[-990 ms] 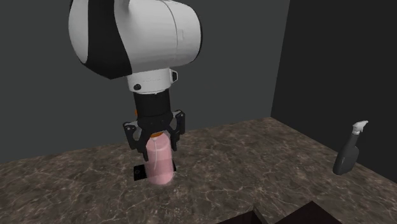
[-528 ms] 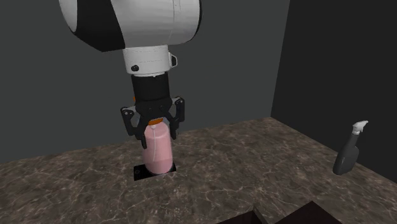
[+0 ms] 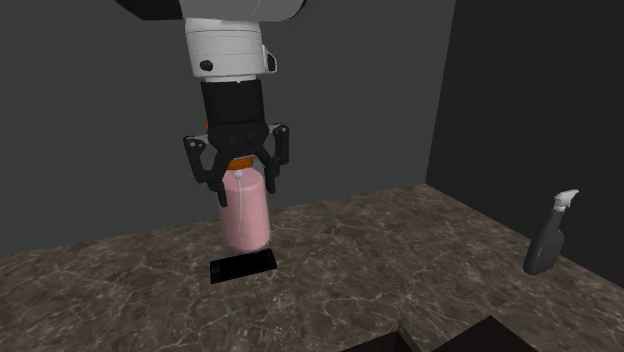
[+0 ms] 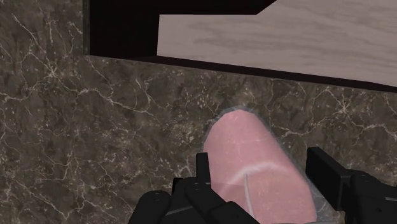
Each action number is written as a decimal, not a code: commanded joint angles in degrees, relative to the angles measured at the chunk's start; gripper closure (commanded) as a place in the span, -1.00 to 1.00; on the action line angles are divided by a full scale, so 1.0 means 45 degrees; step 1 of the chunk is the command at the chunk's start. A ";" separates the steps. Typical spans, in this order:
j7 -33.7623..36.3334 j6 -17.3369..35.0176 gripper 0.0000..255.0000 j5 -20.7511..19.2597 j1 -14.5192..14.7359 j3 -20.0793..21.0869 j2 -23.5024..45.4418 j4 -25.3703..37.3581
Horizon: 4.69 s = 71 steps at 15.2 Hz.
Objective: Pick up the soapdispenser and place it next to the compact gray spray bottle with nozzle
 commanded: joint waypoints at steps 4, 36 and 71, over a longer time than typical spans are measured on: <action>-0.0113 -0.0870 1.00 0.0120 0.0019 -0.0050 -0.0483 0.0400; -0.8083 -0.1773 1.00 -0.0994 -0.3408 -0.5230 0.0260 0.2319; -1.5546 -0.3463 1.00 0.2120 -0.8133 -0.7460 0.9682 1.3230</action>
